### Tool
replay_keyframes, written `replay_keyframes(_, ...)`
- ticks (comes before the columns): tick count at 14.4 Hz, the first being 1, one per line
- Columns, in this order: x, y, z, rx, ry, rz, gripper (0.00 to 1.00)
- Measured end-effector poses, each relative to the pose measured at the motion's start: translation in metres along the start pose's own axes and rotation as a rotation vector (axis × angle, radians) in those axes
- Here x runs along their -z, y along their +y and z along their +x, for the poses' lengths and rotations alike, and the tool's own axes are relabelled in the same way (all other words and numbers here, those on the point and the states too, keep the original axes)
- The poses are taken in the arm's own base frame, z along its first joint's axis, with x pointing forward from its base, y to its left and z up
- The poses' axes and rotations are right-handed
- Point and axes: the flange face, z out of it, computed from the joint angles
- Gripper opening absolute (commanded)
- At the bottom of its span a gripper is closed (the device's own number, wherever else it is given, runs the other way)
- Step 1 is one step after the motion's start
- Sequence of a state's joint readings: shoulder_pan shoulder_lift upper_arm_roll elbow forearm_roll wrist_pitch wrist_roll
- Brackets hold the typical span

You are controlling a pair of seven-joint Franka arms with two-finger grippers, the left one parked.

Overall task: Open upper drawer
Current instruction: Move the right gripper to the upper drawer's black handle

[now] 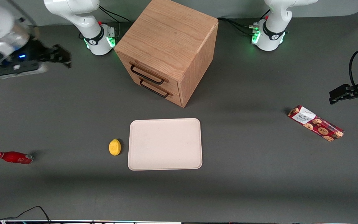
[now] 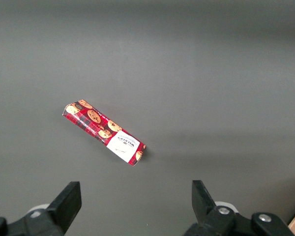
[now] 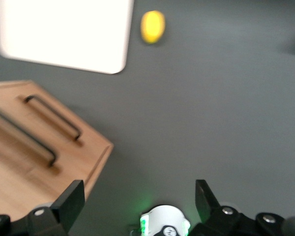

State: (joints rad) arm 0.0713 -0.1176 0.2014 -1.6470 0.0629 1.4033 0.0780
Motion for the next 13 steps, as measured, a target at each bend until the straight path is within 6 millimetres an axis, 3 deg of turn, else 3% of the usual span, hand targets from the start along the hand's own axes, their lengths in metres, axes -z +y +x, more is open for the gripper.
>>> replay_keyframes(2,-0.003,-0.034,-0.005,0.059,-0.018,0.043,1.00)
replay_keyframes(5,-0.007,-0.055,-0.007,0.140,-0.031,0.059,1.00)
replay_keyframes(6,-0.011,-0.063,-0.006,0.238,-0.037,0.060,1.00)
replay_keyframes(10,-0.043,-0.095,0.009,0.636,-0.093,0.163,1.00)
replay_keyframes(13,-0.074,-0.101,0.030,0.763,-0.130,0.264,1.00)
